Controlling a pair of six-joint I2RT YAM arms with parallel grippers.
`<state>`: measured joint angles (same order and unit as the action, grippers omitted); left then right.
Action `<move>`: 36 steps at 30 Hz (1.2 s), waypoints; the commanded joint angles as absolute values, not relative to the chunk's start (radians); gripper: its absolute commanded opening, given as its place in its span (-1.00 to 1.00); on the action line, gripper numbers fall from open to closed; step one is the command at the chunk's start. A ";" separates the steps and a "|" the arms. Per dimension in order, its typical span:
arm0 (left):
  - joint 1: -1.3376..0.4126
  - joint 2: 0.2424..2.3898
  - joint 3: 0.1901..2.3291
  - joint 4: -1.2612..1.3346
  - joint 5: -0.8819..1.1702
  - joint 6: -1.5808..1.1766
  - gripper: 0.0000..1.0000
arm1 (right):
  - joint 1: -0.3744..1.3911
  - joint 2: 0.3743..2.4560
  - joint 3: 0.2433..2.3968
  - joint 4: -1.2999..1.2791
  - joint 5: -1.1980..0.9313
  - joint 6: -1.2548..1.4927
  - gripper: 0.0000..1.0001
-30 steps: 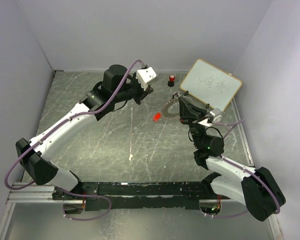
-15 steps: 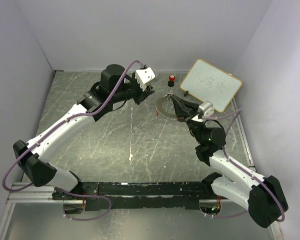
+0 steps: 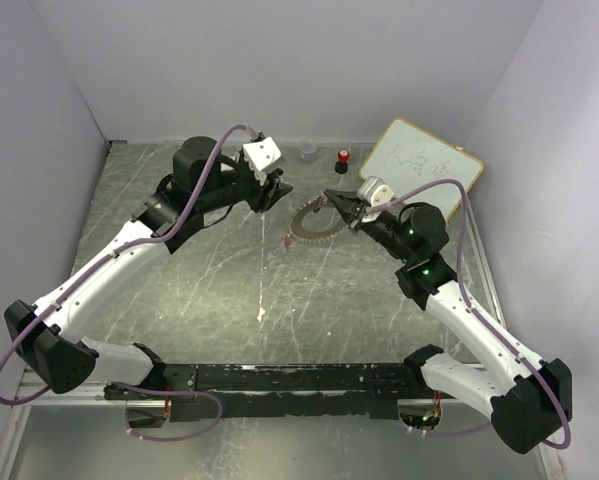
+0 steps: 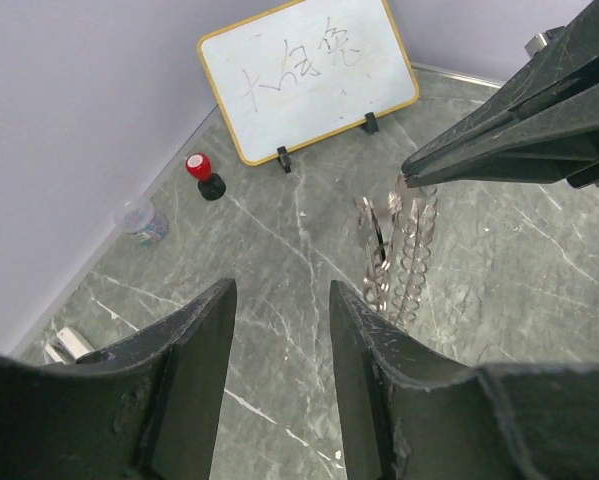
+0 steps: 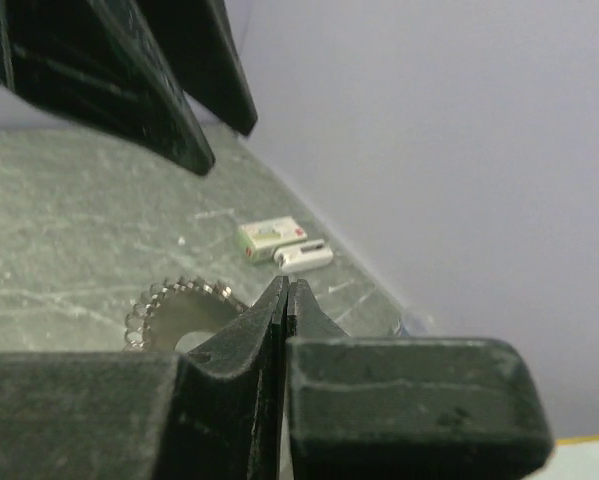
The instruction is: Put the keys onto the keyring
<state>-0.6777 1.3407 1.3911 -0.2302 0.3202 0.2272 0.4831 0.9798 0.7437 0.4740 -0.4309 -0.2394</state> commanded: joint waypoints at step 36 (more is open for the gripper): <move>-0.601 1.152 0.912 0.198 0.030 -0.174 1.00 | 0.438 1.460 0.857 0.395 -0.426 0.196 0.98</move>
